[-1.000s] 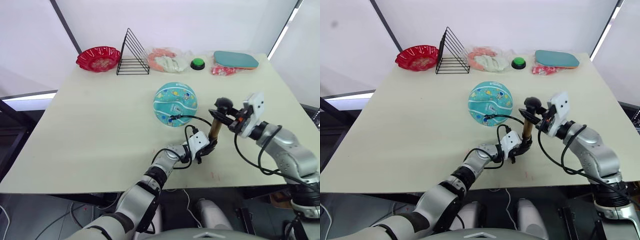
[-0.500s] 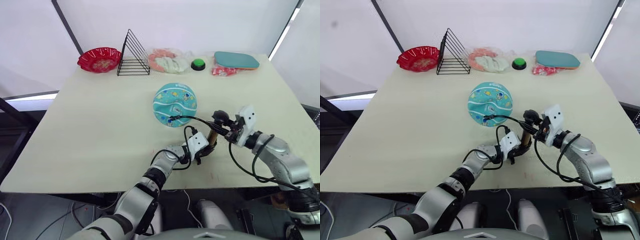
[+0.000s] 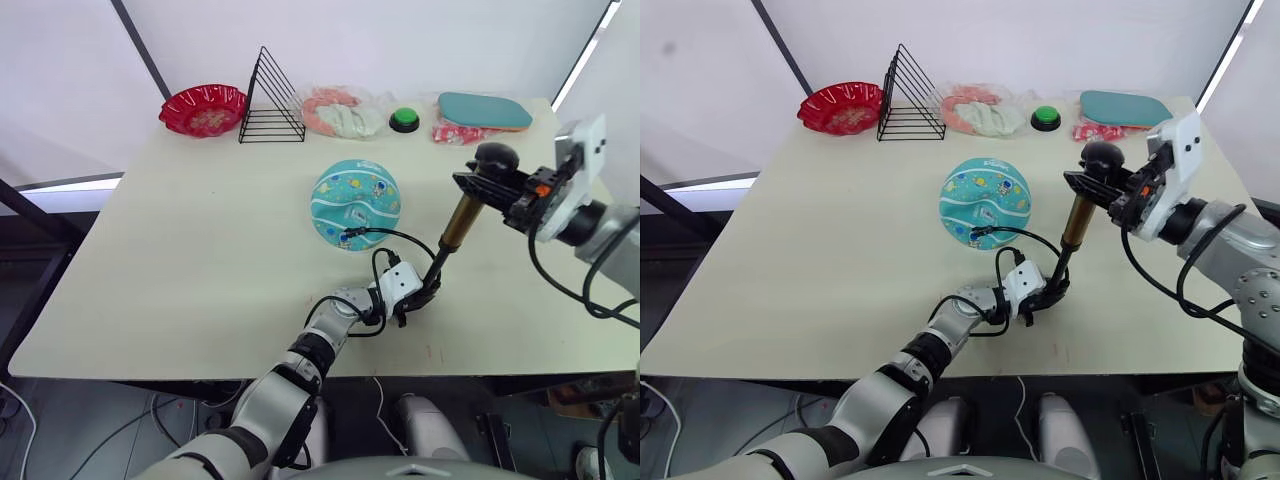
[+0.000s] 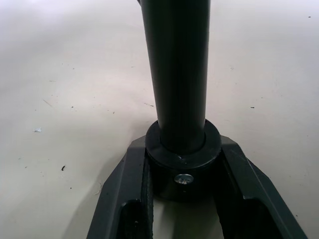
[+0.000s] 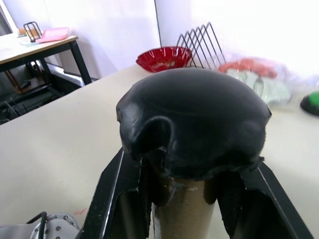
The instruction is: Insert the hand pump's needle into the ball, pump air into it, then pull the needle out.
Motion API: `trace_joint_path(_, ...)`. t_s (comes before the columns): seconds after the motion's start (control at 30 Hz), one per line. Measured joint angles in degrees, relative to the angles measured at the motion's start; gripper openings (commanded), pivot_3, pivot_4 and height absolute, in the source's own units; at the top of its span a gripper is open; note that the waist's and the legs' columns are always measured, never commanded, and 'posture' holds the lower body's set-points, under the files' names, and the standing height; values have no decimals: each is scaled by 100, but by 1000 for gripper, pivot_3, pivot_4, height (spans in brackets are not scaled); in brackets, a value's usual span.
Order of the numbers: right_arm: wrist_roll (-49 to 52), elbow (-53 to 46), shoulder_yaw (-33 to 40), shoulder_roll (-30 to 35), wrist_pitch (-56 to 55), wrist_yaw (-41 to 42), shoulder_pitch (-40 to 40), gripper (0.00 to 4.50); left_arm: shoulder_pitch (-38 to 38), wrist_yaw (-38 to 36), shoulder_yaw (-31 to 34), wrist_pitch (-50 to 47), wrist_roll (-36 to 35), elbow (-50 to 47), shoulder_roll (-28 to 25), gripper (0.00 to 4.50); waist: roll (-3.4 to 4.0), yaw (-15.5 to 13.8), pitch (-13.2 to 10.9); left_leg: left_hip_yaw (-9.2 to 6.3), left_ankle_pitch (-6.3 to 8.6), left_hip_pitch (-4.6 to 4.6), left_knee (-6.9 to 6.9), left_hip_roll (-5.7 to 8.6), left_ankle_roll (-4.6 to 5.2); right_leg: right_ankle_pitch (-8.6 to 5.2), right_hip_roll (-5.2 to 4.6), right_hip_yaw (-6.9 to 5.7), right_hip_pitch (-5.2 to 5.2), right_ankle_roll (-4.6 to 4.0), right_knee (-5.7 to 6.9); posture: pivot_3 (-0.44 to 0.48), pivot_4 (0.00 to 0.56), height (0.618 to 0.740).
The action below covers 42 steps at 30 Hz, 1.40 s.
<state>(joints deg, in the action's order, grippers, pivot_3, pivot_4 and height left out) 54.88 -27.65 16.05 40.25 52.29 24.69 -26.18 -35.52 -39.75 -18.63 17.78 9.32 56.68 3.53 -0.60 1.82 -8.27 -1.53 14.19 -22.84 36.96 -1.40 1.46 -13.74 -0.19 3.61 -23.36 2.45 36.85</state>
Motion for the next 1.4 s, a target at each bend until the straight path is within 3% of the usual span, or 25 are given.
trace_joint_path(0.17,-309,0,-129,-242,-552,96,362,1116,-3,7,1,-13,7,16,-6,1063,2,2,7,-7,0,11,1,-1,0,0,4,-6,9,0,1,0,150,740)
trace_joint_path(0.33,-1090,365,-951,-536,-1499,522,962,1116,24,31,5,-90,8,27,-43,1063,-20,47,80,-14,0,36,-6,-7,0,-6,11,-15,27,-10,1,0,150,740)
trace_joint_path(0.43,-1742,998,-1552,-861,-2243,783,1248,1116,80,80,7,-129,8,31,-60,1062,-42,58,108,-19,1,109,-40,-9,0,-31,14,-20,83,-51,1,0,150,740)
trace_joint_path(0.57,-2402,1804,-2055,-1161,-3038,1074,1556,1116,139,82,5,-183,8,4,-64,1062,-42,56,150,-57,1,133,-56,-19,0,-52,25,-63,110,-86,2,0,150,740)
trace_joint_path(0.7,-2505,1887,-2065,-1272,-3201,1126,1625,1116,195,81,7,-233,7,-102,-90,1062,-32,57,153,-75,2,196,-80,-21,-2,-69,26,-84,165,-110,2,0,150,740)
trace_joint_path(0.87,-2390,1379,-1850,-1098,-2662,987,1570,1116,212,44,-4,-221,7,-158,-83,1062,2,43,111,-90,1,177,-83,-21,-2,-72,23,-101,156,-113,2,0,150,740)
trace_joint_path(1.03,-1661,572,-1317,-636,-1391,660,1325,1116,164,-66,-8,-137,4,-222,-39,1062,61,1,56,-100,-2,80,-65,-6,-3,-57,13,-105,71,-88,12,0,150,740)
trace_joint_path(1.27,-215,-117,-303,82,-101,135,387,1116,100,-110,-7,-104,4,-214,5,1062,52,-89,-25,-106,-2,66,-58,0,-3,-57,9,-109,63,-86,14,0,150,740)
trace_joint_path(1.4,438,-162,108,165,151,-330,-45,1116,106,-123,-7,-93,3,-213,29,1062,50,-102,-32,-116,-2,58,-58,0,-2,-58,10,-117,60,-86,14,0,150,740)
